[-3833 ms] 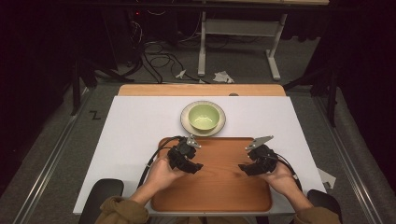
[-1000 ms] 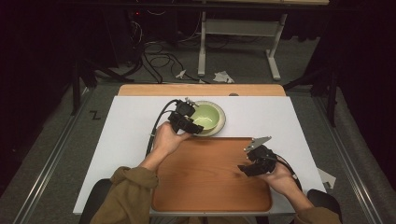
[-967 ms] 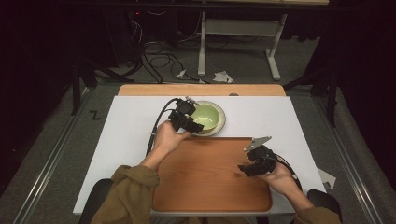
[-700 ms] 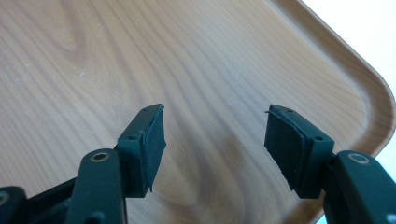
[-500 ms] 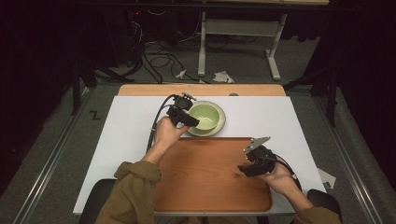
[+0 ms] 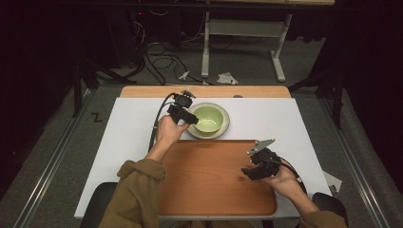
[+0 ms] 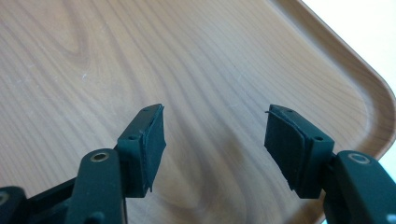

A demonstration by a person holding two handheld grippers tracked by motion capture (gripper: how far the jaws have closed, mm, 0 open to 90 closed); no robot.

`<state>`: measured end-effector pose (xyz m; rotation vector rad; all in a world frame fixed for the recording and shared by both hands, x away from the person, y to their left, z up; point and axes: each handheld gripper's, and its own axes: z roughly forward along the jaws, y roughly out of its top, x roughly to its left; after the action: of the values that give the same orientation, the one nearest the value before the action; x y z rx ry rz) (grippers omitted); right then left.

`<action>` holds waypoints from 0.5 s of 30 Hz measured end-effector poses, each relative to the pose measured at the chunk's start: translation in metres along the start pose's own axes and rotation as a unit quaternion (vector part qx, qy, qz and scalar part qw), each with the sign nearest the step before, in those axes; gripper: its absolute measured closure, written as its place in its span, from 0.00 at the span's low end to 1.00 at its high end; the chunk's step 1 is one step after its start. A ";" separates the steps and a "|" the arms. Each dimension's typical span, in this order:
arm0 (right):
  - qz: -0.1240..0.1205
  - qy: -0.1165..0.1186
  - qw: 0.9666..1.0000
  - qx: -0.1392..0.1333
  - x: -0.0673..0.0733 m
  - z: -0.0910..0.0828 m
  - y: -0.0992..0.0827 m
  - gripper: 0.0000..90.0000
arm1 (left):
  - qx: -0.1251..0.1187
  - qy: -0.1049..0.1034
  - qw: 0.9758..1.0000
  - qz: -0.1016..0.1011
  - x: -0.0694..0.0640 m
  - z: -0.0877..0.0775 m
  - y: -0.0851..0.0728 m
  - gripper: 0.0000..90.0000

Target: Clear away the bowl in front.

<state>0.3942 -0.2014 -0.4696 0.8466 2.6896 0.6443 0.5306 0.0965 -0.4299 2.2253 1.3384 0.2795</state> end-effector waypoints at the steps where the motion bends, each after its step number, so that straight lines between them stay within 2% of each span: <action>1: 0.001 0.000 1.000 0.001 0.000 0.000 0.000 0.42 | 0.000 0.000 1.000 0.000 0.000 0.000 0.000 0.51; 3: 0.000 0.000 1.000 0.001 -0.001 0.000 0.000 0.42 | 0.004 0.003 1.000 -0.012 0.003 0.005 0.001 0.51; 7: 0.003 0.002 1.000 -0.001 0.000 -0.001 0.000 0.42 | 0.017 0.011 1.000 -0.015 0.005 0.013 0.001 0.51; 12: 0.001 0.003 1.000 0.002 0.002 0.001 0.001 0.42 | 0.017 -0.001 0.999 -0.032 0.006 0.020 0.003 0.52; 15: 0.001 0.004 1.000 0.005 0.002 0.001 0.001 0.42 | 0.017 -0.007 0.999 -0.034 0.007 0.021 0.003 0.55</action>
<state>0.3934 -0.1994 -0.4708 0.8498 2.7008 0.6370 0.5457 0.0944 -0.4465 2.1989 1.4182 0.2175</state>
